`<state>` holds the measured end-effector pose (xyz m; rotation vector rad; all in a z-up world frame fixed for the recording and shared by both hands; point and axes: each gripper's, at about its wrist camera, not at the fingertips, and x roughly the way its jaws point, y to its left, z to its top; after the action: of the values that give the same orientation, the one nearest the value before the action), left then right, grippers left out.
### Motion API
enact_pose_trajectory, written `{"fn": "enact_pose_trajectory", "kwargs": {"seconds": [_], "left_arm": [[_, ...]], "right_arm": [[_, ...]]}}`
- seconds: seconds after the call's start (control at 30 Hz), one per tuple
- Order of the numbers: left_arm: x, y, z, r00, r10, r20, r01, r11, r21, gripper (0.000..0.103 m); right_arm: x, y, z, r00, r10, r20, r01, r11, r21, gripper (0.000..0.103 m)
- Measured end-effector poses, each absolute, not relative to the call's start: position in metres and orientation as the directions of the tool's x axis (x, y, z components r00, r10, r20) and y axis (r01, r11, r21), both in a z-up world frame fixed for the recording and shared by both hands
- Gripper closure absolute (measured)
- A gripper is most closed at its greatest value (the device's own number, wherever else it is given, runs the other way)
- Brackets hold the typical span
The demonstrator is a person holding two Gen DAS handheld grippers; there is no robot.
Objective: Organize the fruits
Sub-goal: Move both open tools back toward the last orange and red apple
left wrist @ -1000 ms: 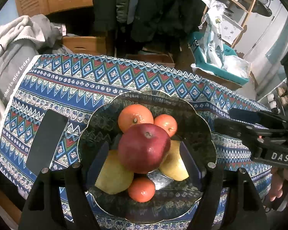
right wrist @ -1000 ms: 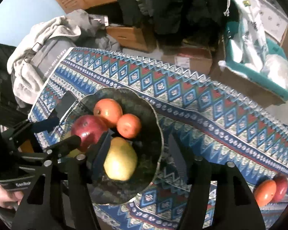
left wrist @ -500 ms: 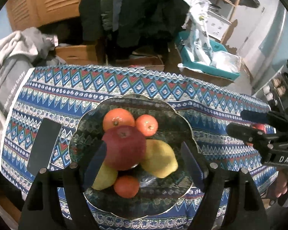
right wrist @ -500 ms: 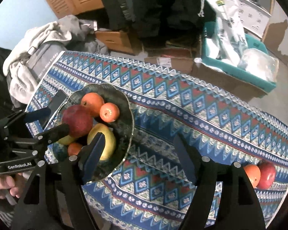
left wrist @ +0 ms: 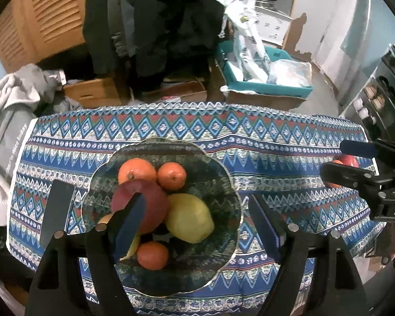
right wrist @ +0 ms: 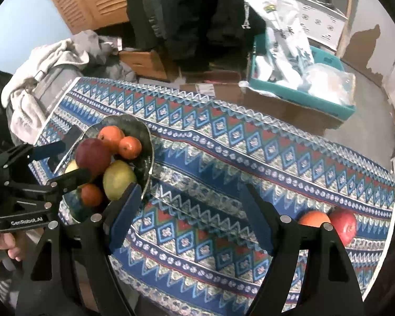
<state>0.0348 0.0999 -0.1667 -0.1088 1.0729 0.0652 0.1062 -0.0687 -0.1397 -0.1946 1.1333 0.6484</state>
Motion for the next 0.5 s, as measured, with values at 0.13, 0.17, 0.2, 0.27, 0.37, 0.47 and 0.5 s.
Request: {"fn": "enact_pose_trajectory", "kwargs": {"seconds": [0.13,0.17,0.2,0.27,0.37,0.47,0.5], "left_arm": [[0.037,0.084,-0.161,0.481,-0.009,-0.877,-0.076,0.996,-0.052,0.022],[0.038,0.080,-0.160,0.483,-0.012,-0.876,-0.067,0.996,-0.051,0.021],[0.038,0.076,-0.159,0.483,-0.013,-0.875,-0.062,0.997,-0.049,0.021],[0.039,0.067,-0.156,0.489,-0.022,-0.872,-0.044,0.998,-0.049,0.020],[0.043,0.055,-0.157,0.492,-0.023,-0.870,-0.022,0.999,-0.039,0.017],[0.049,0.042,-0.159,0.485,-0.029,-0.874,-0.002,0.999,-0.034,0.017],[0.051,0.038,-0.160,0.482,-0.030,-0.876,0.002,0.999,-0.032,0.017]], "right_arm": [[0.104,-0.085,-0.134,0.285,0.368,-0.885,-0.561,0.813,0.158,0.023],[0.104,-0.088,-0.133,0.291,0.364,-0.885,-0.557,0.816,0.152,0.022],[0.104,-0.093,-0.132,0.299,0.360,-0.884,-0.554,0.820,0.146,0.021],[0.105,-0.104,-0.132,0.307,0.353,-0.884,-0.546,0.826,0.140,0.021],[0.107,-0.120,-0.133,0.314,0.348,-0.884,-0.527,0.838,0.142,0.021],[0.109,-0.139,-0.134,0.326,0.336,-0.883,-0.502,0.853,0.139,0.021],[0.110,-0.146,-0.135,0.330,0.330,-0.884,-0.494,0.859,0.137,0.021]]}}
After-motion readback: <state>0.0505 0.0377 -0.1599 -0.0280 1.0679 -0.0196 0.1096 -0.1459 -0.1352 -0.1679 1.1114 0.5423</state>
